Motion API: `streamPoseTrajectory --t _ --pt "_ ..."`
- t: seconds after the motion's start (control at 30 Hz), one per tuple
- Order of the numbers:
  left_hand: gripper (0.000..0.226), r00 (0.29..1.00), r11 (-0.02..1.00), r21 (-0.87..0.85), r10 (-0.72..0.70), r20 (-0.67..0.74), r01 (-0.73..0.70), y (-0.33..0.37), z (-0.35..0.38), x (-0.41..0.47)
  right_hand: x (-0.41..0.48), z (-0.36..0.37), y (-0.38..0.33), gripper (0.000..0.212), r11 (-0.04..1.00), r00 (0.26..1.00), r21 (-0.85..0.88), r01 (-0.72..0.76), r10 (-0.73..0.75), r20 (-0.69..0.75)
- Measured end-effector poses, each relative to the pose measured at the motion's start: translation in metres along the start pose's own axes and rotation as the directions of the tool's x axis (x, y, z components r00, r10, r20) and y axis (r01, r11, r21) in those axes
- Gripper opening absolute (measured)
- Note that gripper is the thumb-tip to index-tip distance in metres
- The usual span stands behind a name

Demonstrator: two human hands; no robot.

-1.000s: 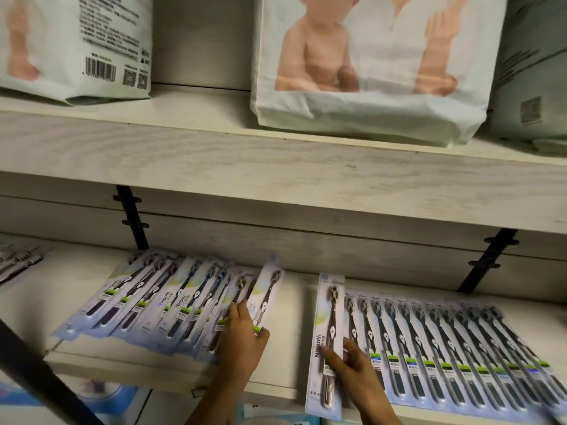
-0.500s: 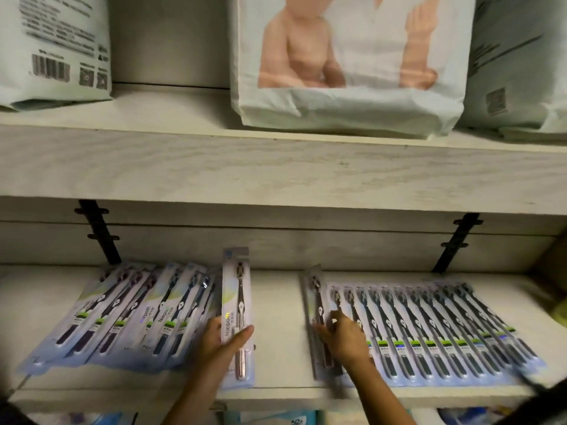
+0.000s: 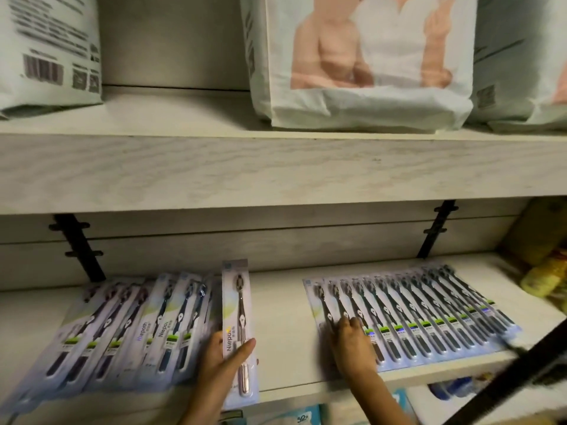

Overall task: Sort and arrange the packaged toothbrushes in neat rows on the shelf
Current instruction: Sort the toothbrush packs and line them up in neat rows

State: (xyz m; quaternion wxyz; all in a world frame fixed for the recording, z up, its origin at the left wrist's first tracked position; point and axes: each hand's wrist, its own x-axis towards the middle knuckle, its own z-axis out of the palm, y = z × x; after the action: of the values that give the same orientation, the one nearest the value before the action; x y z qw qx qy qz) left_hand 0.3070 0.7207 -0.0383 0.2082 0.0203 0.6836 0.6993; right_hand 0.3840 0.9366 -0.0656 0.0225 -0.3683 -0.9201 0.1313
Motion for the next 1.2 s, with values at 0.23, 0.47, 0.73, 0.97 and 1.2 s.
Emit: streamPoseTrajectory --t 0.23,0.47,0.73,0.97,1.2 --pt "0.020 0.999 0.995 -0.100 -0.006 0.032 0.009 0.006 0.020 0.001 -0.009 -0.018 -0.010 0.036 0.990 0.970 -0.012 0.140 -0.140 -0.201" --pt "0.025 0.988 0.974 -0.184 -0.116 0.099 0.133 0.000 0.047 0.014 -0.046 -0.024 -0.063 0.077 0.700 0.944 0.685 0.202 -0.324 0.053" --pt "0.029 0.991 0.973 -0.197 -0.107 0.084 0.121 0.007 0.057 0.006 -0.038 -0.026 -0.064 0.047 0.666 0.948 0.733 0.139 -0.303 0.095" --pt "0.032 0.997 0.991 0.122 0.065 -0.048 -0.059 0.007 0.021 0.020 -0.010 -0.021 -0.040 0.035 0.859 0.990 0.502 0.099 -0.138 0.041" --pt "0.031 0.991 0.988 0.142 -0.036 -0.126 0.053 -0.011 -0.001 0.036 -0.005 -0.008 -0.032 0.035 0.972 0.988 0.220 0.079 -0.106 0.114"
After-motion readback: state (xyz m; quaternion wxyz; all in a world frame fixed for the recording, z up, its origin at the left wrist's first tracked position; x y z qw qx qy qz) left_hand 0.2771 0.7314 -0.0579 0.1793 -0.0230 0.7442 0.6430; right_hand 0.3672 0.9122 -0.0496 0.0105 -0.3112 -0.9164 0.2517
